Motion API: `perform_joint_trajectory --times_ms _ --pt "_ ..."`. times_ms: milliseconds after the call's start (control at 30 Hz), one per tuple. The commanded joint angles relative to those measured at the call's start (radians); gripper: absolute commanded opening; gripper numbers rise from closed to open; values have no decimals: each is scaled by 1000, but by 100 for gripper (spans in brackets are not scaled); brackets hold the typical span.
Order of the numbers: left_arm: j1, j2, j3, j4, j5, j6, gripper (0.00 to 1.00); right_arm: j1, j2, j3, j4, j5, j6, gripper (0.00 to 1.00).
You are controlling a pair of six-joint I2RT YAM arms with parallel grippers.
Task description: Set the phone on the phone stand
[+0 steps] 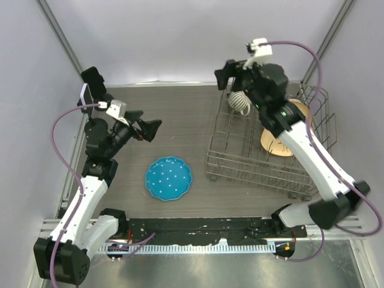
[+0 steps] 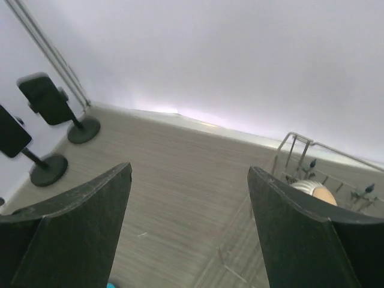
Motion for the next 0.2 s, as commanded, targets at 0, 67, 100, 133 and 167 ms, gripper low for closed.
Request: perform_joint_trajectory --times_ms 0,67,100,133,167 --pt "-84 -140 9 64 103 88 100 18 -314 -213 93 124 106 84" --pt "-124 -177 4 67 112 126 100 20 -507 -346 149 149 133 84" --pt "-159 -214 3 70 136 134 100 20 -560 -371 164 161 152 84" --pt "-173 -233 3 81 150 143 100 20 -606 -385 157 173 183 85" --pt "-189 -255 -5 93 162 142 100 20 -656 -397 143 184 203 85"
